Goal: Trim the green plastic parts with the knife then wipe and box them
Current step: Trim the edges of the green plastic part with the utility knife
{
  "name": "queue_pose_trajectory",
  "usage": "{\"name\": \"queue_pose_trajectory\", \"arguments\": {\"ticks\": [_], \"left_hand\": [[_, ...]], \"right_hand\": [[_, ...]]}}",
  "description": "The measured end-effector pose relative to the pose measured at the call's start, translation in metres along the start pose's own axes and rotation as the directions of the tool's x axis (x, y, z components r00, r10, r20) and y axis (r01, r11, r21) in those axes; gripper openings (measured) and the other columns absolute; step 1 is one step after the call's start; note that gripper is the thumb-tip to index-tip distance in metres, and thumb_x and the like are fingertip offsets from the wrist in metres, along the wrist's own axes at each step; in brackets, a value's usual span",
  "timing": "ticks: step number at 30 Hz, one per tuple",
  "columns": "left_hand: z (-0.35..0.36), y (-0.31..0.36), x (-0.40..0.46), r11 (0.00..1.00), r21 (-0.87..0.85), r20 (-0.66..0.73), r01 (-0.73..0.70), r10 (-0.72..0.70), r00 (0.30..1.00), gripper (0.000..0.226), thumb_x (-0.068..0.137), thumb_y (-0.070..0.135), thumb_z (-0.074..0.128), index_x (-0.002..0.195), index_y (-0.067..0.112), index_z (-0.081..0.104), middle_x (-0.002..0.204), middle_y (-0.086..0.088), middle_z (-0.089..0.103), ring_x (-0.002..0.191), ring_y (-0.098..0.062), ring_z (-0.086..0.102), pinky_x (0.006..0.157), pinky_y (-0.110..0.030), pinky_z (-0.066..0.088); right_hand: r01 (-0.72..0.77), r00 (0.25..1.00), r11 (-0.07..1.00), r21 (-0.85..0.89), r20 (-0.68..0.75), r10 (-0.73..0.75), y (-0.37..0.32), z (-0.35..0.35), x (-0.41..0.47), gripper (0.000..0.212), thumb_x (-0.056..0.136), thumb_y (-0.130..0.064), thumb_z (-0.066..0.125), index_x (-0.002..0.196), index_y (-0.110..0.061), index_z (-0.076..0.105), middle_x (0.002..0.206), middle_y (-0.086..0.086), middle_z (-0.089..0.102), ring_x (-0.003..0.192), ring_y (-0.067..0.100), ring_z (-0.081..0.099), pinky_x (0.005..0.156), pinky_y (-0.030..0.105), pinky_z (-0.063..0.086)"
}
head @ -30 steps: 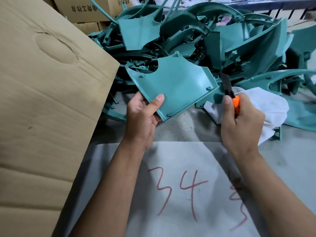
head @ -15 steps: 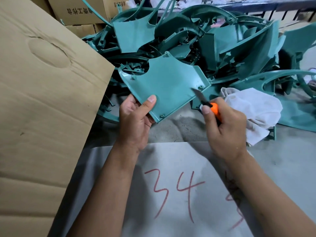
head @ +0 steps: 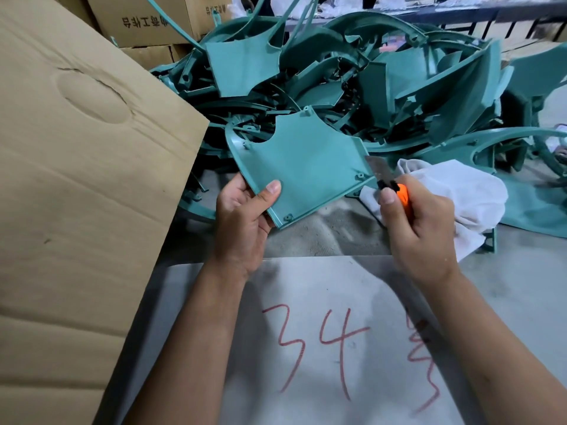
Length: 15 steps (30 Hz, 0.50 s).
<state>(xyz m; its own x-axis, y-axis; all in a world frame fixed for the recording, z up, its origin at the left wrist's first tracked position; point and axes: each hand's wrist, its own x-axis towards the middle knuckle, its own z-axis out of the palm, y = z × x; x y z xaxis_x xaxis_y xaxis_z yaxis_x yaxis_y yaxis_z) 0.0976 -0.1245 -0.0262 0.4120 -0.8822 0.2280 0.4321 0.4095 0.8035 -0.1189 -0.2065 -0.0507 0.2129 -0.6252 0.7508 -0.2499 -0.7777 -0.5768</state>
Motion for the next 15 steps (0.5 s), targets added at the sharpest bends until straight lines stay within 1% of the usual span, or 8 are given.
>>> {"name": "queue_pose_trajectory", "arguments": {"ticks": [2,4,5,7,9,12,13,15], "left_hand": [[-0.003,0.0,0.001,1.0,0.021,-0.012,0.004,-0.004,1.0,0.04,0.09,-0.001,0.059,0.13,0.0,0.059,0.122,-0.016,0.071,0.113,-0.032,0.069,0.09,-0.043,0.06],[-0.007,0.001,0.002,0.999,0.045,-0.017,0.006,-0.006,1.0,0.041,0.089,0.0,0.059,0.13,0.001,0.059,0.122,-0.015,0.071,0.112,-0.031,0.069,0.094,-0.044,0.059],[-0.008,0.002,0.002,0.998,0.061,-0.016,0.002,-0.001,1.0,0.042,0.087,0.001,0.06,0.129,0.002,0.06,0.121,-0.015,0.072,0.112,-0.03,0.068,0.097,-0.045,0.058],[-0.009,0.003,0.002,0.995,0.096,-0.011,-0.013,0.014,1.0,0.043,0.085,0.003,0.061,0.128,0.003,0.061,0.12,-0.013,0.073,0.113,-0.03,0.068,0.1,-0.047,0.056],[-0.009,0.003,0.002,0.991,0.131,-0.011,-0.025,0.027,1.0,0.044,0.084,0.002,0.061,0.128,0.002,0.06,0.119,-0.013,0.073,0.113,-0.031,0.068,0.1,-0.048,0.056],[-0.011,0.003,0.001,0.977,0.208,-0.006,-0.052,0.054,0.998,0.043,0.083,0.001,0.062,0.126,0.001,0.06,0.118,-0.015,0.073,0.111,-0.032,0.068,0.101,-0.051,0.054],[-0.012,0.003,0.001,0.971,0.231,-0.002,-0.062,0.065,0.998,0.042,0.083,0.0,0.063,0.125,0.002,0.061,0.118,-0.017,0.072,0.11,-0.034,0.068,0.101,-0.053,0.054],[-0.016,0.004,0.002,0.961,0.266,0.016,-0.077,0.076,0.997,0.039,0.083,0.0,0.064,0.122,0.003,0.062,0.119,-0.02,0.071,0.108,-0.036,0.068,0.099,-0.055,0.054]], "right_hand": [[-0.031,1.0,0.998,-0.057,-0.007,0.031,0.005,0.0,0.001,0.041,0.107,-0.028,0.052,0.073,-0.006,0.046,0.056,0.002,0.04,0.054,0.015,0.039,0.052,0.024,0.029],[-0.09,0.996,0.992,-0.093,-0.031,0.088,0.009,-0.002,0.003,0.04,0.107,-0.028,0.052,0.072,-0.009,0.043,0.057,-0.005,0.036,0.055,0.009,0.036,0.054,0.023,0.028],[-0.102,0.994,0.99,-0.095,-0.04,0.099,0.01,-0.003,0.004,0.041,0.107,-0.028,0.052,0.072,-0.011,0.041,0.058,-0.006,0.035,0.056,0.007,0.034,0.054,0.022,0.027],[-0.069,0.997,0.996,-0.055,-0.037,0.067,0.01,-0.005,0.003,0.041,0.107,-0.027,0.052,0.072,-0.011,0.04,0.058,-0.003,0.034,0.056,0.007,0.032,0.054,0.021,0.025],[0.015,1.0,1.0,-0.018,0.013,-0.015,0.006,-0.005,0.002,0.038,0.107,-0.027,0.052,0.073,-0.011,0.044,0.057,-0.004,0.036,0.053,0.008,0.035,0.053,0.02,0.026],[0.073,0.992,0.996,-0.059,0.104,-0.067,0.005,0.0,0.001,0.037,0.105,-0.03,0.055,0.074,-0.012,0.048,0.056,-0.005,0.039,0.052,0.014,0.04,0.05,0.025,0.03],[0.066,0.992,0.991,-0.112,0.111,-0.054,0.006,0.001,0.001,0.037,0.105,-0.032,0.055,0.074,-0.012,0.048,0.056,-0.005,0.039,0.052,0.015,0.041,0.05,0.029,0.031],[0.013,0.999,0.974,-0.228,0.054,-0.001,0.01,0.0,0.002,0.037,0.104,-0.034,0.055,0.073,-0.016,0.048,0.055,-0.006,0.039,0.052,0.016,0.041,0.052,0.035,0.033]]}}
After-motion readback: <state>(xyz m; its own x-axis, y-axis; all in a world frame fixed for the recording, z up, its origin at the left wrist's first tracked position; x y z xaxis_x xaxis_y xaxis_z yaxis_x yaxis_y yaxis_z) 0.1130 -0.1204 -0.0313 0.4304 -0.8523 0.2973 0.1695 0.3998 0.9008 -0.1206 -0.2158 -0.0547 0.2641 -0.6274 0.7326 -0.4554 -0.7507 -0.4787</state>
